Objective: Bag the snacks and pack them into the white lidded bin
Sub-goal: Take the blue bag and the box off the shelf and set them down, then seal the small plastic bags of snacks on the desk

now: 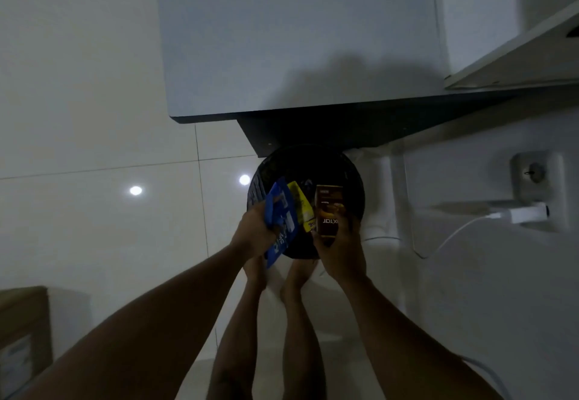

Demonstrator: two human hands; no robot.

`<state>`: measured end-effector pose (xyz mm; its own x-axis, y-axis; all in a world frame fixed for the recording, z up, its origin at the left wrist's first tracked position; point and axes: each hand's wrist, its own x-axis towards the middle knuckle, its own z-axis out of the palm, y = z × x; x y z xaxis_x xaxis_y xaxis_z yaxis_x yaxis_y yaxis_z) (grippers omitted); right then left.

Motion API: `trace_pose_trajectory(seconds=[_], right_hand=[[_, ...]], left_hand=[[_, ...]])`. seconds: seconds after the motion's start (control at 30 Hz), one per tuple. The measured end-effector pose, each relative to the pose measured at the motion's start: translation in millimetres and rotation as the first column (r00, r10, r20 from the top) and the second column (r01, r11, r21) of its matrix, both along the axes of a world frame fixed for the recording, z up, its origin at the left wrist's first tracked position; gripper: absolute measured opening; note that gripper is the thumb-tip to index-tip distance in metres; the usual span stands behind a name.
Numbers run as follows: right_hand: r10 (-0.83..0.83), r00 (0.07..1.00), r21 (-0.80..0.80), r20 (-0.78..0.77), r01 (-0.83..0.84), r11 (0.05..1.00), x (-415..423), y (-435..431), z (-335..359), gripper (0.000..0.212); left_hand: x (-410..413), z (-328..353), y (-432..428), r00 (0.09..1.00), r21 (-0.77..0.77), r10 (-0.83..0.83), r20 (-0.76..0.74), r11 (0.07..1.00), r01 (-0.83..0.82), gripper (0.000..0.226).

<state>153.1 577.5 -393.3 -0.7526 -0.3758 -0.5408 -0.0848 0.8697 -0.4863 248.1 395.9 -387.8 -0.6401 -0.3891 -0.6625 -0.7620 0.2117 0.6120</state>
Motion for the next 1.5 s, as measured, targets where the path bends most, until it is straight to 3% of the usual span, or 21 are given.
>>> trace_pose_trajectory(seconds=[0.1, 0.17, 0.27, 0.43, 0.57, 0.7, 0.83, 0.97, 1.23, 1.5], right_hand=[[-0.037, 0.998, -0.023, 0.056, 0.038, 0.999, -8, 0, -12, 0.089], [-0.061, 0.994, -0.004, 0.094, 0.061, 0.998, -16, -2, -14, 0.102], [-0.018, 0.996, 0.007, 0.092, 0.018, 1.0, -26, -4, -12, 0.095], [-0.035, 0.997, -0.061, 0.067, 0.039, 0.997, -41, -12, 22, 0.082], [-0.006, 1.0, -0.082, 0.022, 0.008, 0.997, -49, -26, 81, 0.075], [0.017, 1.0, -0.133, 0.0, -0.017, 0.991, -55, -44, 158, 0.066], [0.059, 0.998, -0.225, -0.029, -0.064, 0.972, -50, -66, 244, 0.062], [0.053, 0.995, -0.342, -0.085, -0.079, 0.936, -46, -95, 320, 0.057], [0.136, 0.963, -0.46, -0.234, -0.233, 0.857, -67, -172, 426, 0.06], [0.047, 0.931, -0.517, -0.362, -0.242, 0.821, -89, -271, 492, 0.057]], left_hand=[[-13, -13, 1, 1.0, 0.072, -0.015, 0.017, 0.997, 0.014, 0.063], [-17, -19, -1, 0.997, 0.123, -0.06, 0.043, 0.991, 0.055, 0.09], [-20, -22, -5, 0.989, 0.127, -0.102, 0.11, 0.988, 0.087, 0.114], [-25, 20, -5, 0.993, 0.064, -0.049, 0.108, 0.997, 0.043, 0.1], [-17, 33, -13, 0.999, 0.071, 0.046, 0.009, 0.996, -0.046, 0.1], [-33, 148, -11, 0.994, 0.014, 0.083, -0.071, 0.997, -0.082, 0.074], [-32, 252, 0, 0.987, -0.066, 0.124, -0.099, 0.989, -0.13, 0.075], [-20, 309, -9, 0.969, -0.155, 0.168, -0.18, 0.968, -0.196, 0.071], [-20, 408, -102, 0.902, -0.313, 0.237, -0.361, 0.88, -0.357, 0.077], [-47, 476, -224, 0.857, -0.414, 0.104, -0.505, 0.842, -0.346, 0.079]])
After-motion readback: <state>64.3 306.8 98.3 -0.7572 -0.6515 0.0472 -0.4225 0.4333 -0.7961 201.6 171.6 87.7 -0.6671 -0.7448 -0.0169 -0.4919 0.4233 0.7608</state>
